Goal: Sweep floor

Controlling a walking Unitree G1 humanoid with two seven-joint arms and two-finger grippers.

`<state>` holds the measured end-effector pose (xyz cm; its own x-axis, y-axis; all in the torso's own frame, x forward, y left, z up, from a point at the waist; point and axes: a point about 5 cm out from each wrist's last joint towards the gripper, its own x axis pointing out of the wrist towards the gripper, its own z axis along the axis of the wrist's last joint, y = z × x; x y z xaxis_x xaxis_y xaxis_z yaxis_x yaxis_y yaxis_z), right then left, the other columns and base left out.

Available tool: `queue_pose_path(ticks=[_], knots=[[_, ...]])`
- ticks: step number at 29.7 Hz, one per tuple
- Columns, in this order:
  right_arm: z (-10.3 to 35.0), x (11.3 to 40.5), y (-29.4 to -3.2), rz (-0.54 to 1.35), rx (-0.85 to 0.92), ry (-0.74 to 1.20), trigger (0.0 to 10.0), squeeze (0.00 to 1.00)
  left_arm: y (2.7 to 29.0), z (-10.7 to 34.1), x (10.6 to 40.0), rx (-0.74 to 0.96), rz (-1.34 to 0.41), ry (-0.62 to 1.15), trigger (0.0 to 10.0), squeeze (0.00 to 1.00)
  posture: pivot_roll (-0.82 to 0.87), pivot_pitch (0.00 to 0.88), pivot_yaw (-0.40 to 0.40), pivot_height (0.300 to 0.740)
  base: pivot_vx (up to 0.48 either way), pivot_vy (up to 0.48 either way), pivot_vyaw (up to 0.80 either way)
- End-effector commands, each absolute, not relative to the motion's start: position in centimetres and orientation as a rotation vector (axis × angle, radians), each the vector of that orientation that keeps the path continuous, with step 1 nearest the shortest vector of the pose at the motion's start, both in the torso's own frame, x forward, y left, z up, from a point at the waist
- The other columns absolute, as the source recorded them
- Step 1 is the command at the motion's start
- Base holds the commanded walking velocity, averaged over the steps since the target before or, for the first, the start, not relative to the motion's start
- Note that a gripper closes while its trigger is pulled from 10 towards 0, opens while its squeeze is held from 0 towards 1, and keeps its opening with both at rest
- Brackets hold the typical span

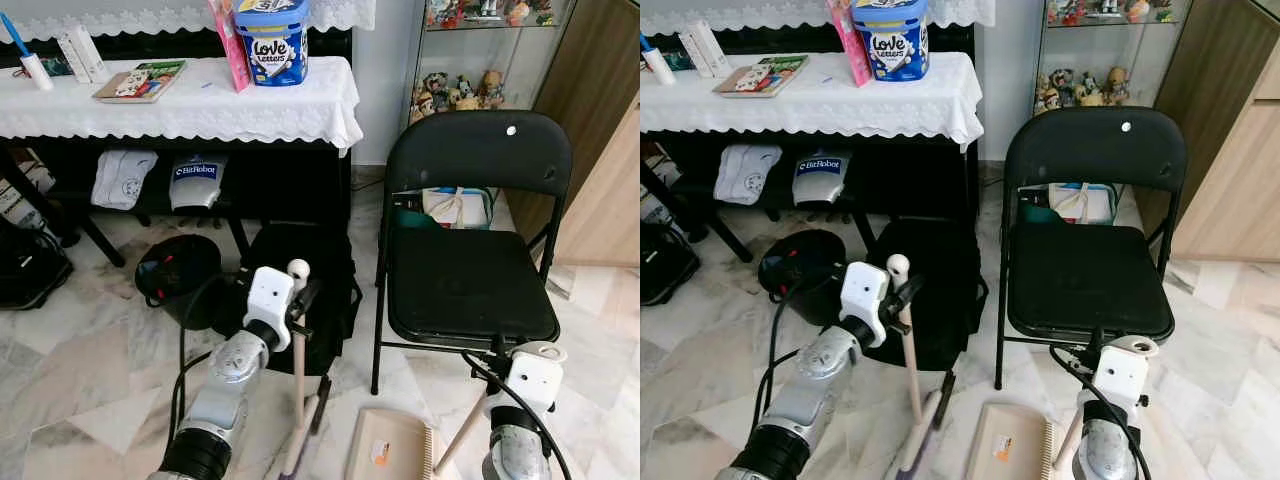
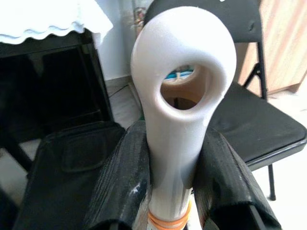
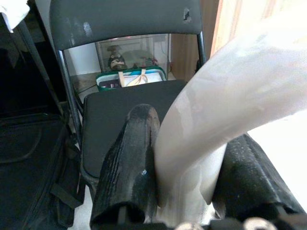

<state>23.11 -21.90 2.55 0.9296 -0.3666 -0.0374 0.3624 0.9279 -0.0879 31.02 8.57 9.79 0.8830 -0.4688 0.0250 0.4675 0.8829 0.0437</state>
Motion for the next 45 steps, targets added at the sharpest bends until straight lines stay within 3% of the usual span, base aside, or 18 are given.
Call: queue_pose_path(ticks=[1, 14, 29, 39, 45], knots=[[2.5, 22.9, -22.1, -0.375, -0.091, 0.049, 10.0, 0.00, 8.1, 10.1, 30.8, 0.032, -0.522, -0.043, 10.0, 0.00, -0.04, 0.100, 0.114, 0.740, 0.000, 0.000, 0.00], [3.2, 23.9, -22.9, -0.376, -0.118, 0.028, 10.0, 0.00, 7.8, 10.8, 29.4, 0.039, -0.737, 0.032, 10.0, 0.00, -0.02, 0.086, 0.108, 0.740, 0.000, 0.000, 0.00], [3.1, 24.4, -22.5, -0.369, -0.112, 0.022, 10.0, 0.00, 11.0, 14.4, 31.5, 0.156, -0.477, -0.166, 10.0, 0.00, -0.02, 0.078, 0.112, 0.740, 0.000, 0.000, 0.00], [3.2, 23.9, -22.7, -0.388, -0.113, 0.010, 10.0, 0.00, 8.5, 11.0, 30.8, 0.053, -0.543, -0.040, 10.0, 0.00, -0.06, 0.089, 0.125, 0.740, 0.000, 0.000, 0.00], [3.1, 23.6, -22.8, -0.395, -0.113, 0.010, 10.0, 0.00, 6.7, 11.1, 30.6, 0.042, -0.510, -0.083, 10.0, 0.00, -0.06, 0.098, 0.128, 0.740, 0.000, 0.000, 0.00]])
